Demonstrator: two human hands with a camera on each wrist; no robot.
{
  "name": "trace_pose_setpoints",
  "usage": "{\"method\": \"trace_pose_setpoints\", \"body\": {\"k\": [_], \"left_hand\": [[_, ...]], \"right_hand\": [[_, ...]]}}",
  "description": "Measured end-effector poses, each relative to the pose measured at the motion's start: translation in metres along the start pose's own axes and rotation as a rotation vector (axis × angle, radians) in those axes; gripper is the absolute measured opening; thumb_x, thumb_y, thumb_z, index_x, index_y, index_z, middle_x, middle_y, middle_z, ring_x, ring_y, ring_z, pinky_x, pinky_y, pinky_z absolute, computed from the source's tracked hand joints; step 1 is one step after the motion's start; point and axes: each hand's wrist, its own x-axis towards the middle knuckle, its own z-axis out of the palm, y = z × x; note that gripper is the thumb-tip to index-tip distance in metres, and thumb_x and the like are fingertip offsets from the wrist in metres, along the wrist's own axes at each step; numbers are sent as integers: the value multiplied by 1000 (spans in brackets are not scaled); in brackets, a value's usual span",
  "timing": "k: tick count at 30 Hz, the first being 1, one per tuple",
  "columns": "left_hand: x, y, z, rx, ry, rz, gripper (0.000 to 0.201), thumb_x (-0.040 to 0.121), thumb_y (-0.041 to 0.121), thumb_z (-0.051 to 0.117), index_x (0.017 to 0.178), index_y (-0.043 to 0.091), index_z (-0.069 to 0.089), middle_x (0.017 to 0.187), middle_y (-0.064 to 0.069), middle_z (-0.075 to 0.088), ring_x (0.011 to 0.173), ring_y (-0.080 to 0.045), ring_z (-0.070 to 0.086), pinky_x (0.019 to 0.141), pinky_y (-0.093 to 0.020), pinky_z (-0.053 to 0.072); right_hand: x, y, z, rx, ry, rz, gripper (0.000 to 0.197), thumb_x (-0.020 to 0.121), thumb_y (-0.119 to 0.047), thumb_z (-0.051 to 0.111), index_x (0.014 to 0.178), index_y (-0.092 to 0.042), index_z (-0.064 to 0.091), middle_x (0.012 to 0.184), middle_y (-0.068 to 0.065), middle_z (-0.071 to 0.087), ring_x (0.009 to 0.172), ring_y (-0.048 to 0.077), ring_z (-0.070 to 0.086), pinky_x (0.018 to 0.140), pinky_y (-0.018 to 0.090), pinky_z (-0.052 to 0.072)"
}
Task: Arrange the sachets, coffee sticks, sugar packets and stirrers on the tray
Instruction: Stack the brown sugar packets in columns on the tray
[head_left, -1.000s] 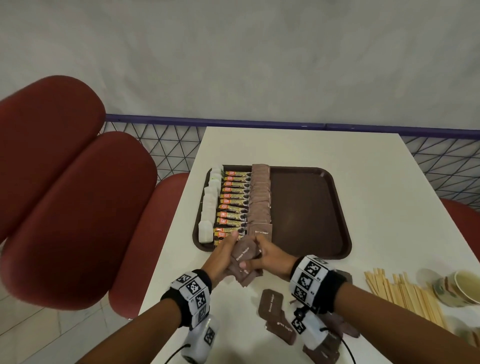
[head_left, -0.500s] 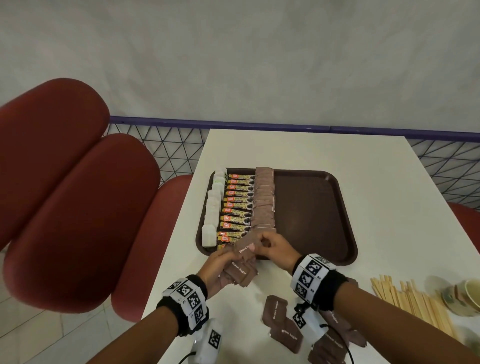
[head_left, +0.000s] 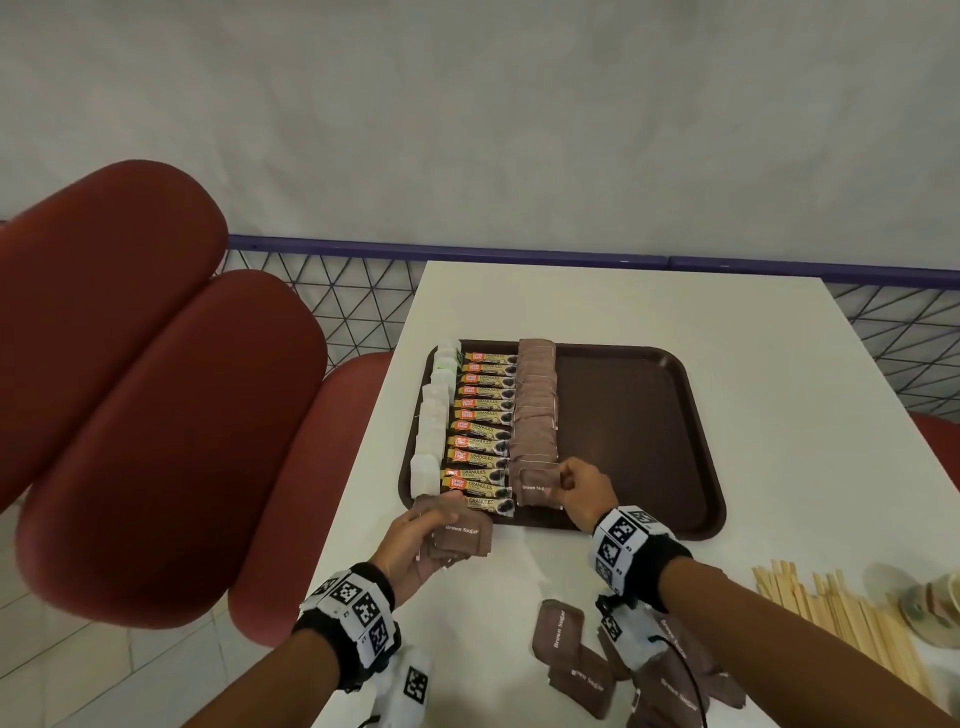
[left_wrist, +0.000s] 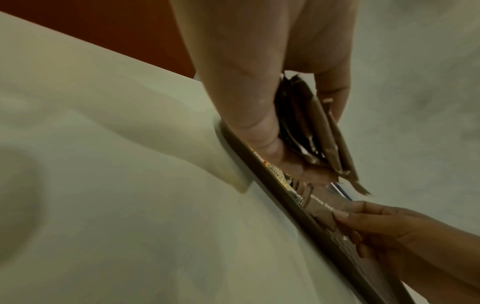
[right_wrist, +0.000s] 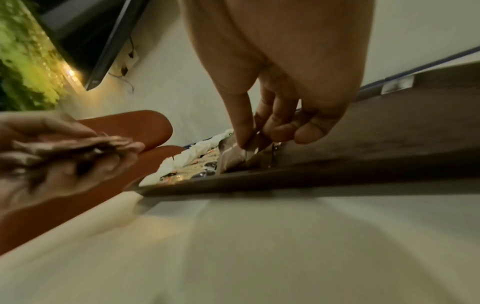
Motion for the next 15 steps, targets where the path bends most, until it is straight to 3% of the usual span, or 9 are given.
{"method": "trace_pose_setpoints", "body": {"k": [2,4,8,11,15], "left_hand": [[-1,0,-1,-21,-27,-3,29,88,-2,51,115,7,57,105,-18,62,88,-27,61,58,-27,56],[-2,-1,-2,-27,-47,-4,31,87,-5,50,115,6,57,108,-20,62,90,-30,62,60,-30,58],[-2,-3,-3,3,-46,-1,31,86,-6,53,114,6,58,102,-20,65,83,-31,64,60,-31,57],[0,-4,-4,29,-31,15,30,85,-4,55,113,8,58,91,-16,72,75,-30,68,71,-39,54],[1,-2,-4,36,-17,35,35,83,-3,60,116,7,57,87,-15,74,77,-34,69,86,-51,51]], "right_hand": [[4,-1,4,-91,30,-15,16,81,-15,65,79,-18,50,79,4,55,86,23,51,78,34,46],[4,-4,5,-220,53,-33,11,83,-21,62,89,-17,54,93,10,59,97,28,53,86,36,46],[5,-2,7,-507,105,-129,30,88,-30,57,112,-14,53,114,8,59,112,25,47,93,34,40],[5,0,7,-494,151,-141,34,85,-32,61,111,-14,50,117,5,54,112,22,44,93,31,40],[-1,-2,3,-414,245,-195,35,83,-31,64,108,-14,47,113,3,50,106,19,42,90,27,39]]}}
